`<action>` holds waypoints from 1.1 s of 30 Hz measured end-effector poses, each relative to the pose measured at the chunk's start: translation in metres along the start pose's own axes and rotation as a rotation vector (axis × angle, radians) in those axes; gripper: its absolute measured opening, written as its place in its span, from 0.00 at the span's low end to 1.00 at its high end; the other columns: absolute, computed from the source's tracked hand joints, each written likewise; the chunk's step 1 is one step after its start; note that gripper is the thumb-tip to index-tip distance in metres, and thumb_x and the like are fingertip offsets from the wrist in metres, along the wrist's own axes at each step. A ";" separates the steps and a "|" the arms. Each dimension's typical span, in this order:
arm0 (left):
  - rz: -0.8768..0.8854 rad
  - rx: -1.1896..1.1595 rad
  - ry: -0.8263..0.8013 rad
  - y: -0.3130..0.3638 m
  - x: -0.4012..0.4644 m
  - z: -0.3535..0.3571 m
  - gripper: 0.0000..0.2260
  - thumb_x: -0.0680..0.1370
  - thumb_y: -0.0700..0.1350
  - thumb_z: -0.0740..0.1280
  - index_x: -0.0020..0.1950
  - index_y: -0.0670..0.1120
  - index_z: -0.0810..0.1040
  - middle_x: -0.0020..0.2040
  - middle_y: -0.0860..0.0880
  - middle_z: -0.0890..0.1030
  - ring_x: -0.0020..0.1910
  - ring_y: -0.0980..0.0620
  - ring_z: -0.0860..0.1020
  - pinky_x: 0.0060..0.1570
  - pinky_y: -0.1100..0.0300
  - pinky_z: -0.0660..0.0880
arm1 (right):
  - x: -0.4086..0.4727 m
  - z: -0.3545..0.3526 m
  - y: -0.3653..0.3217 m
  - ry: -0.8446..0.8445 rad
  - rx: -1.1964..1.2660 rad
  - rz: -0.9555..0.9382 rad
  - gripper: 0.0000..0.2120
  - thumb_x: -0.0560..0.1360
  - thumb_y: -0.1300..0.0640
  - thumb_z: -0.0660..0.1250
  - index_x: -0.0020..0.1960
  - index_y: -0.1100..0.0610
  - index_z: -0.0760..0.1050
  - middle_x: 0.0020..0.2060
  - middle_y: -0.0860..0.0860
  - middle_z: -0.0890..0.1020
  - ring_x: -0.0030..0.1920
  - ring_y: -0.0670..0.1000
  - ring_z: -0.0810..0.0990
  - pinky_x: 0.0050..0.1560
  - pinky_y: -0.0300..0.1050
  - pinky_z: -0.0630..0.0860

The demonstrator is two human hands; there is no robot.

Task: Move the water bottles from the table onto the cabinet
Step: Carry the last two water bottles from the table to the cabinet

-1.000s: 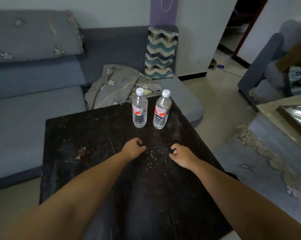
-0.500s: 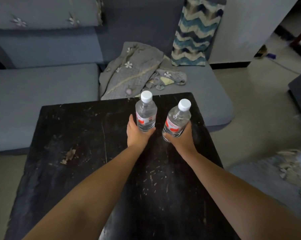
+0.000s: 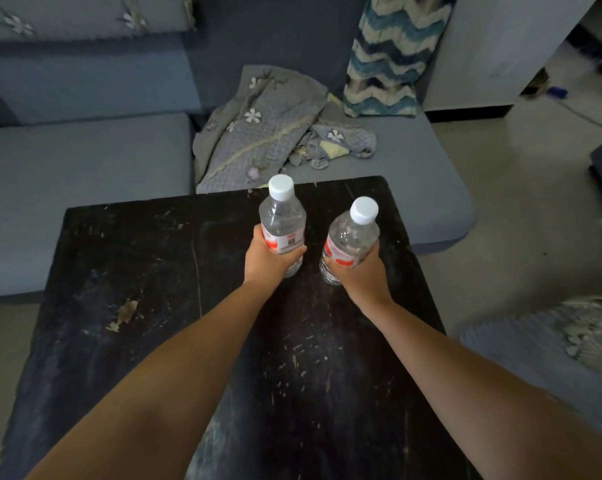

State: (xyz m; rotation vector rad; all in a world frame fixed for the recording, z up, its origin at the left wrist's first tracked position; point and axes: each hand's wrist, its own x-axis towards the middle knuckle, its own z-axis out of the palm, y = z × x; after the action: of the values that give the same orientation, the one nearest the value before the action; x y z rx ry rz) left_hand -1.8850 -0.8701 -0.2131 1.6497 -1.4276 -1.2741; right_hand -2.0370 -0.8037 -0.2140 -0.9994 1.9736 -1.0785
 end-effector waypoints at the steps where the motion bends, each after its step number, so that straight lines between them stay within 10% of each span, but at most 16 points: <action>1: -0.001 0.008 -0.022 -0.001 -0.007 -0.003 0.31 0.68 0.44 0.77 0.66 0.49 0.67 0.62 0.50 0.77 0.56 0.57 0.75 0.58 0.61 0.71 | -0.006 0.000 0.000 0.000 -0.003 0.004 0.39 0.69 0.54 0.76 0.73 0.56 0.59 0.65 0.53 0.76 0.64 0.52 0.77 0.57 0.36 0.70; 13: -0.090 0.117 -0.318 -0.046 -0.099 -0.048 0.35 0.61 0.55 0.78 0.65 0.50 0.71 0.57 0.51 0.81 0.55 0.51 0.80 0.60 0.50 0.77 | -0.120 -0.022 0.015 -0.094 -0.035 0.265 0.37 0.67 0.52 0.76 0.71 0.53 0.64 0.60 0.50 0.79 0.59 0.52 0.79 0.56 0.43 0.74; 18: -0.113 0.059 -0.422 -0.071 -0.152 -0.073 0.17 0.65 0.46 0.78 0.52 0.48 0.81 0.46 0.46 0.85 0.48 0.47 0.84 0.53 0.50 0.81 | -0.204 -0.028 0.031 -0.052 -0.019 0.350 0.36 0.64 0.50 0.77 0.68 0.52 0.66 0.56 0.49 0.80 0.54 0.50 0.81 0.58 0.48 0.77; 33: 0.139 0.379 -1.248 -0.052 -0.335 -0.009 0.11 0.72 0.41 0.74 0.50 0.53 0.77 0.50 0.47 0.83 0.51 0.50 0.82 0.53 0.55 0.77 | -0.455 -0.096 0.106 0.381 0.238 0.598 0.27 0.69 0.53 0.75 0.66 0.54 0.71 0.57 0.51 0.80 0.57 0.51 0.79 0.61 0.49 0.73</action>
State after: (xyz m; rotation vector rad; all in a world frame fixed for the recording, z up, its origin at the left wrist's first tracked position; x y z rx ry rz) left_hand -1.8425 -0.5369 -0.1653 0.8114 -2.5349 -2.1864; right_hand -1.9271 -0.3407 -0.1794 -0.0522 2.1646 -1.1647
